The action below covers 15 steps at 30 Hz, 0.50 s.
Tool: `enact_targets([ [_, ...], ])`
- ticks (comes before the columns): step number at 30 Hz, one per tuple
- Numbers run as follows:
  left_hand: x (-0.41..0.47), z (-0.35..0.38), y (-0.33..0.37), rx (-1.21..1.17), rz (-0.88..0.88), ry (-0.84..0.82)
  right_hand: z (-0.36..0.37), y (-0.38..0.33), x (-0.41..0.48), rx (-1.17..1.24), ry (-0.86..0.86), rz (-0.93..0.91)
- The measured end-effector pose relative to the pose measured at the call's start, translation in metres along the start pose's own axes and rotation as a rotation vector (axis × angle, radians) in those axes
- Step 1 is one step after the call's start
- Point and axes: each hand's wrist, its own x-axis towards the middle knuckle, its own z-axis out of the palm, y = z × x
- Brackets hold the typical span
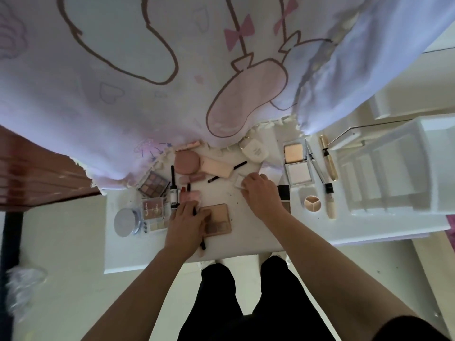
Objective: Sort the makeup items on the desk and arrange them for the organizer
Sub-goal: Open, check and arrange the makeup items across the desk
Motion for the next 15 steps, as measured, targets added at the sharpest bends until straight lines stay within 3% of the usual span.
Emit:
enact_targets([
  [5,0.001,0.001,-0.004,-0.071,-0.019,-0.031,-0.007,-0.005,-0.004,0.241,-0.171,0.077],
  [7,0.001,0.001,-0.004,-0.115,-0.033,-0.007,-0.011,-0.008,-0.008,0.415,-0.14,0.14],
  [10,0.003,0.003,-0.006,-0.143,-0.025,0.043,-0.027,-0.012,-0.016,0.864,-0.098,0.339],
  [13,0.004,0.008,-0.007,-0.171,-0.027,0.094,-0.037,-0.012,-0.024,1.513,-0.252,0.583],
  [15,0.006,0.01,-0.006,-0.196,-0.047,0.137,-0.034,-0.008,-0.026,1.798,-0.285,0.694],
])
